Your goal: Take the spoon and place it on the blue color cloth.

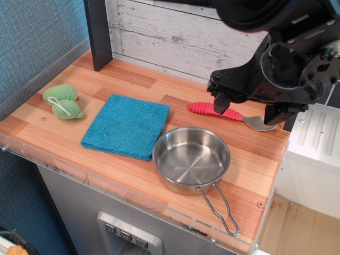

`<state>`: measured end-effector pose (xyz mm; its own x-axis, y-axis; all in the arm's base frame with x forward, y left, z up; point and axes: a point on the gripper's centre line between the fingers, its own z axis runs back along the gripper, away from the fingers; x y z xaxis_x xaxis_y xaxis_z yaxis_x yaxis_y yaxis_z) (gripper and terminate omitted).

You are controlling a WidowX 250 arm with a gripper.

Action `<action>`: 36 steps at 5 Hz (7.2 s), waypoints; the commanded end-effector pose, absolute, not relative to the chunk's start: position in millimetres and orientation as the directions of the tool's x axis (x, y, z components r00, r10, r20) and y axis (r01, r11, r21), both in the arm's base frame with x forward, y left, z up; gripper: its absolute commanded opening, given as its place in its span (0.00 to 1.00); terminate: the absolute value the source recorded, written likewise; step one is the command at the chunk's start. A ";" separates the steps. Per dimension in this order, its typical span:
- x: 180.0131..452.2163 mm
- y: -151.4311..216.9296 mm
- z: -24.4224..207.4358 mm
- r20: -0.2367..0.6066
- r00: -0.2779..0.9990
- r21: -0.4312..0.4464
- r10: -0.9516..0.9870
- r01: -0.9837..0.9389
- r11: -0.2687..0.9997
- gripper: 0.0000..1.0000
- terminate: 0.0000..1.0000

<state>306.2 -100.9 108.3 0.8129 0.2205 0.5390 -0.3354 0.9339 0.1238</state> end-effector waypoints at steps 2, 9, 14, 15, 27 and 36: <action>310.8 -103.2 118.0 0.603 0.709 0.097 0.366 -0.520 0.848 1.00 0.00; 354.6 -42.8 94.6 0.305 0.007 -0.302 0.952 -0.948 0.103 1.00 0.00; 397.5 -40.3 56.3 0.227 -0.139 -0.267 0.964 -0.961 -0.076 1.00 0.00; 395.5 -37.0 44.7 0.229 -0.158 -0.232 0.960 -0.967 -0.104 1.00 0.00; 313.3 43.1 142.1 0.336 -0.137 -0.371 0.932 -0.929 -0.003 0.00 0.00; 313.2 53.4 31.4 0.341 -0.215 -0.188 0.915 -0.969 -0.158 0.00 0.00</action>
